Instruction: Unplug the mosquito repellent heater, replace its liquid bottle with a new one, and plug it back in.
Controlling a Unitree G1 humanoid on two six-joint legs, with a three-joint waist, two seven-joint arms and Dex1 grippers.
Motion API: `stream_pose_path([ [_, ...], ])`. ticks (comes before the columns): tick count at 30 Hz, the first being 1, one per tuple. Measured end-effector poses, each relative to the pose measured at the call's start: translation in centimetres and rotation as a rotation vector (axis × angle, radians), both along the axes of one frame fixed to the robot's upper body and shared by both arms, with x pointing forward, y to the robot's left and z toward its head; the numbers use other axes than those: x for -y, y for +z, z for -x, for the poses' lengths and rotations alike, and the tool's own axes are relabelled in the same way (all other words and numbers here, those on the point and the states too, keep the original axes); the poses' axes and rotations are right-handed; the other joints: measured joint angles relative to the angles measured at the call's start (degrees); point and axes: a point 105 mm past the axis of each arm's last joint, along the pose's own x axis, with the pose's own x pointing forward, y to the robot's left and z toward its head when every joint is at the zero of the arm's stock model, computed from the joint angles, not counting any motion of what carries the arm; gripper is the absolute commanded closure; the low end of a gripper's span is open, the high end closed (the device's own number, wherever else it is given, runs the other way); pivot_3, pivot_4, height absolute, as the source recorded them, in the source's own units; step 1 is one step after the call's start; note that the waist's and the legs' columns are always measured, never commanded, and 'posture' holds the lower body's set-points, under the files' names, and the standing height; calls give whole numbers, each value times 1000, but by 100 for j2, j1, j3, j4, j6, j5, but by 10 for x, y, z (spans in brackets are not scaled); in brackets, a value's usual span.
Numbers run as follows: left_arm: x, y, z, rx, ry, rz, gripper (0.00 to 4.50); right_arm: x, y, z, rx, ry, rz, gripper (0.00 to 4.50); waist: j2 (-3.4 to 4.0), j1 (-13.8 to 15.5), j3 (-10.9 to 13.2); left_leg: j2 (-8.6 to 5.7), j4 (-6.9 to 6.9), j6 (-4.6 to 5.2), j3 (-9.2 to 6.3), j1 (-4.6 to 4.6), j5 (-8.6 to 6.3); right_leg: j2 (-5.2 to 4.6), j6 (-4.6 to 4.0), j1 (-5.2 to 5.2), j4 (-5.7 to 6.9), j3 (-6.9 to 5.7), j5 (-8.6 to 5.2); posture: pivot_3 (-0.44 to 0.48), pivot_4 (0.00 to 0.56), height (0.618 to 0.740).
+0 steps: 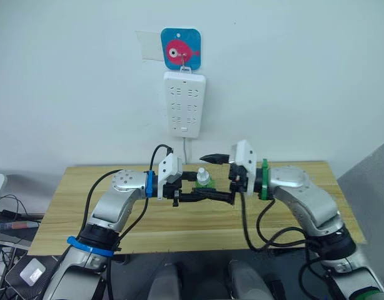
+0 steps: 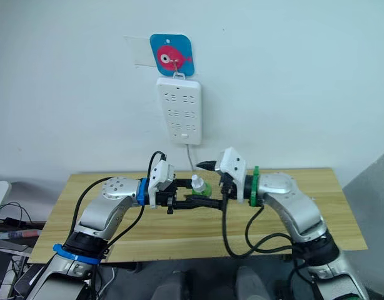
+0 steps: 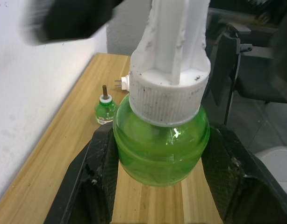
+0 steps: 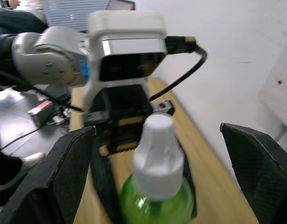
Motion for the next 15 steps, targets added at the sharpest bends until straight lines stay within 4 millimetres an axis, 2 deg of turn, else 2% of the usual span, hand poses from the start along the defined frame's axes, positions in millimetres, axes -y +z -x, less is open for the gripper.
stream_pose_path([
  [6,1,0,1,-1,-3,2,2300,4,-5,-8,6,-47,12,31,0,21,0,2,-1,0,0,-1,0,-2,0,1,-2,-1,0,-99,130,740],
  [12,1,-1,0,1,12,-2,2300,36,-8,-2,-6,-35,61,31,0,20,0,1,-2,0,-1,0,0,-2,0,1,-2,-1,0,-103,131,740],
  [14,0,-1,2,0,5,-5,2300,60,-7,-1,-28,-64,103,31,-1,28,0,1,-2,0,-1,-1,0,-3,0,4,-4,-1,0,-111,132,740],
  [15,-2,-3,3,-4,6,-11,2300,66,-5,-1,-29,-73,113,31,0,26,0,1,-1,0,0,0,0,-3,0,4,-4,-1,0,-114,131,740],
])
